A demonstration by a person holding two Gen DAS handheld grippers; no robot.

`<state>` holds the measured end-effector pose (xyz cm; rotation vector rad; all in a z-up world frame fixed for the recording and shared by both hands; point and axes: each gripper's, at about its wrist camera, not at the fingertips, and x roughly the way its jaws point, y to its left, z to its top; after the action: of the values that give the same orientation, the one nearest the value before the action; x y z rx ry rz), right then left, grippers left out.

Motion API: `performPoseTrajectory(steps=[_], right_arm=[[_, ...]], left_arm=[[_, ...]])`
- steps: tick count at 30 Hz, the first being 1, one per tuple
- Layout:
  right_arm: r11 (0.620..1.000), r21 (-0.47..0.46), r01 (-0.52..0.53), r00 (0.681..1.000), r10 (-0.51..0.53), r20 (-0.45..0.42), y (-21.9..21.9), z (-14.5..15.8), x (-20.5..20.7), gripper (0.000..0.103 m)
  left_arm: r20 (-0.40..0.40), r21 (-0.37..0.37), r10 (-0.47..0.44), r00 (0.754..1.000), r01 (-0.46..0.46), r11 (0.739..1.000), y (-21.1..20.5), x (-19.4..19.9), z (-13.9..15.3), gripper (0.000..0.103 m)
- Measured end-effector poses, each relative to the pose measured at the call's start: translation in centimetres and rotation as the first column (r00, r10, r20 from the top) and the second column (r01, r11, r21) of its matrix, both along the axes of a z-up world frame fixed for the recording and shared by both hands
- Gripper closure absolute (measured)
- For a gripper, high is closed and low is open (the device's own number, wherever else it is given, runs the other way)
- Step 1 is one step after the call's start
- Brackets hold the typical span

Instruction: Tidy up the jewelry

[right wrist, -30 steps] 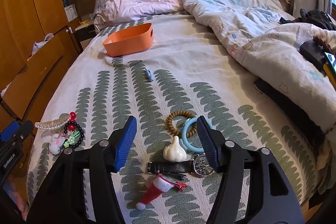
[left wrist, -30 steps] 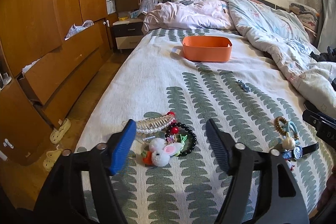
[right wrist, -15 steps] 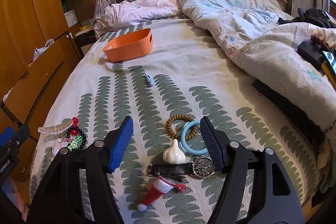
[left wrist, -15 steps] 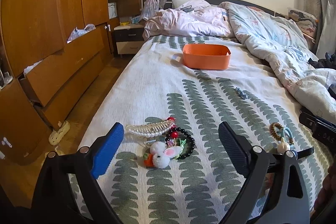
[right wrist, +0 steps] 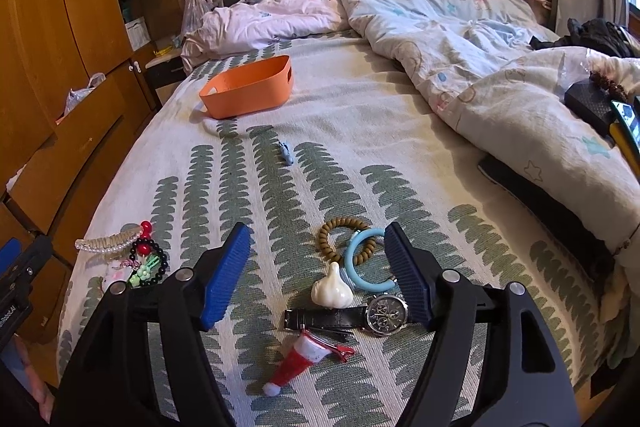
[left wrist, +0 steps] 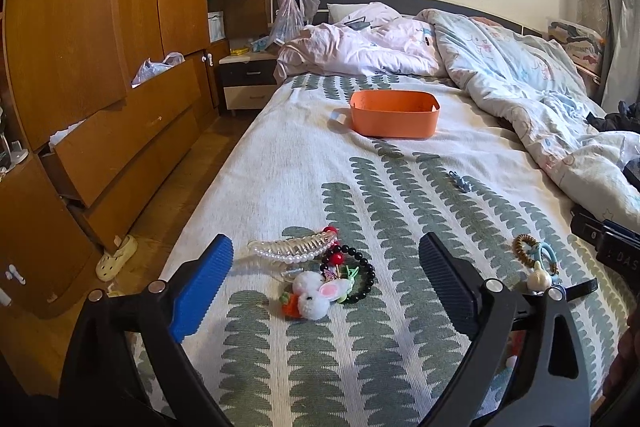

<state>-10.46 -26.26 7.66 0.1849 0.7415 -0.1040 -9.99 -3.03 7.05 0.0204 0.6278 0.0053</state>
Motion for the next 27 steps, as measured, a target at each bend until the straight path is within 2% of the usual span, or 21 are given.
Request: performPoseTrajectory(steps=[7, 12, 14, 19, 27], right_arm=[[1.0, -0.002, 0.006, 1.0, -0.006, 0.01, -0.2, 0.5, -0.9, 0.024], [1.0, -0.007, -0.002, 1.0, 0.002, -0.015, -0.1, 0.1, -1.3, 0.007], [0.999, -0.031, -0.005, 0.999, 0.004, -0.038, 0.2, -0.4, -1.5, 0.004], [0.996, -0.089, -0.019, 0.997, 0.012, -0.08, 1.3, -1.2, -2.1, 0.003], [0.995, -0.087, -0.04, 0.997, 0.033, -0.075, 2.5, -1.7, -4.1, 0.003]], left_arm=[[0.013, 0.014, 0.002, 1.0, -0.002, 1.0, 0.1, -0.5, 0.2, 0.006], [-0.03, 0.024, -0.007, 1.0, 0.008, 1.0, 0.4, -0.1, -0.5, 0.006], [-0.059, 0.04, 0.024, 0.998, -0.022, 0.999, 0.7, 0.2, -1.2, 0.006], [-0.107, 0.03, 0.032, 0.994, -0.029, 0.999, 1.3, 0.0, -2.2, 0.006], [-0.116, 0.034, 0.036, 0.993, -0.032, 0.999, 1.4, -1.2, -2.8, 0.006]])
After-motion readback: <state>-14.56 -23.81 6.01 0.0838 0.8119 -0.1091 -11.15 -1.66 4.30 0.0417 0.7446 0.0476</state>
